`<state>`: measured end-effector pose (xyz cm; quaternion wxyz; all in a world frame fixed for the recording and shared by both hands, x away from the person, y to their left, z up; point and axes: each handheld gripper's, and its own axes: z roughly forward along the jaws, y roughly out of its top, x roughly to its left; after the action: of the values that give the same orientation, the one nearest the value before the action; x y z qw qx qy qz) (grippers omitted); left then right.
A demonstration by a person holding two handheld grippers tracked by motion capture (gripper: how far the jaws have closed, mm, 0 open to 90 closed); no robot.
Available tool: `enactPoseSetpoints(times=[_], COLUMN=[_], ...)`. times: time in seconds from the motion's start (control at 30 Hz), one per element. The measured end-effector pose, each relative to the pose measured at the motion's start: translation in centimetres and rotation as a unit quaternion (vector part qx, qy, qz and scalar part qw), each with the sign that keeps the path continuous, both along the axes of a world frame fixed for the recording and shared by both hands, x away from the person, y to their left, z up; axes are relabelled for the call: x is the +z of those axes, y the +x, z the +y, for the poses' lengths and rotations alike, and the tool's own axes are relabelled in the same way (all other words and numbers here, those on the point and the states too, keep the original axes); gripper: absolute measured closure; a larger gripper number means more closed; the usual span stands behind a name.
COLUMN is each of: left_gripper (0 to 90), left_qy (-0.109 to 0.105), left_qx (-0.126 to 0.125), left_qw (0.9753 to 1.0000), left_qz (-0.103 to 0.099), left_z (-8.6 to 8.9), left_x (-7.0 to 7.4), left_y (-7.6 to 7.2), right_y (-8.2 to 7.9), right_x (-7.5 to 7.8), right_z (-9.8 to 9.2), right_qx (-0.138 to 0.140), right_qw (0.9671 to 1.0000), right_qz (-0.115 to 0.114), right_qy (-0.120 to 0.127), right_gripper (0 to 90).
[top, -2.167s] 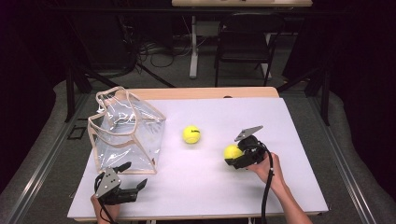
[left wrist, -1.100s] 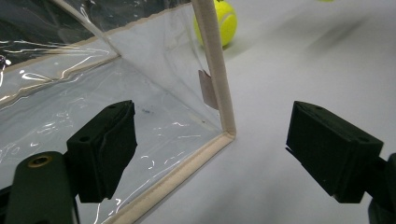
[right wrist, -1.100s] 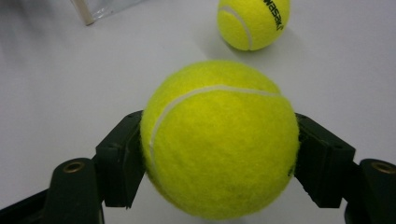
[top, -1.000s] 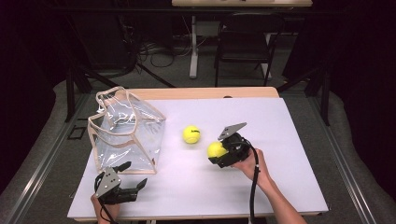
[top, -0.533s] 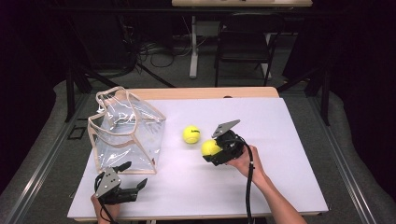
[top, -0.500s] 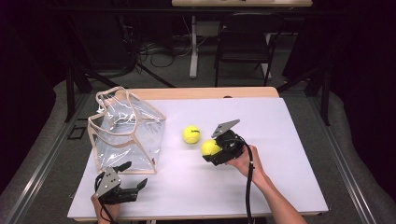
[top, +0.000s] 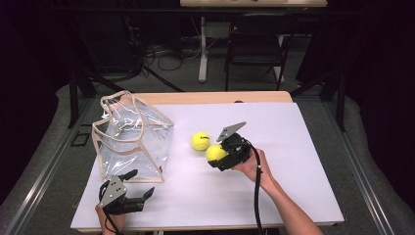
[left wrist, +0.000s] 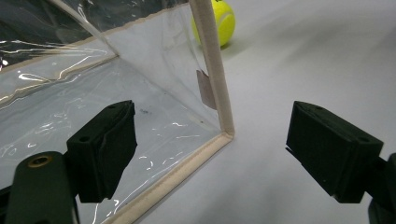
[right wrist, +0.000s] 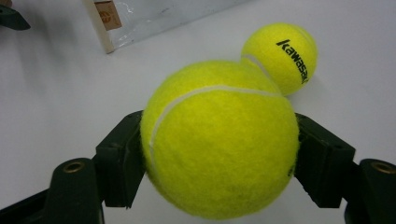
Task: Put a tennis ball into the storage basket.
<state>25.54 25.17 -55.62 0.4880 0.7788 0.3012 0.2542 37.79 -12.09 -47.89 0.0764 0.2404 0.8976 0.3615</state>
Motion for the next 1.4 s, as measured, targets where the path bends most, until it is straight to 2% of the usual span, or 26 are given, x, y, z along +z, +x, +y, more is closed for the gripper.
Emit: enactPoseSetpoints(times=[1.4], left_gripper=[16.0], left_qy=[0.001], left_qx=[-0.002], left_qw=[1.0000], left_qz=[-0.001], left_z=[-0.1], left_x=[0.0], left_y=[0.0], right_y=[1.2], right_x=[1.2], right_z=[3.0], right_qx=[0.023], right_qw=[0.9997], right_qz=[-0.010], right_qy=[0.008], right_gripper=[26.5])
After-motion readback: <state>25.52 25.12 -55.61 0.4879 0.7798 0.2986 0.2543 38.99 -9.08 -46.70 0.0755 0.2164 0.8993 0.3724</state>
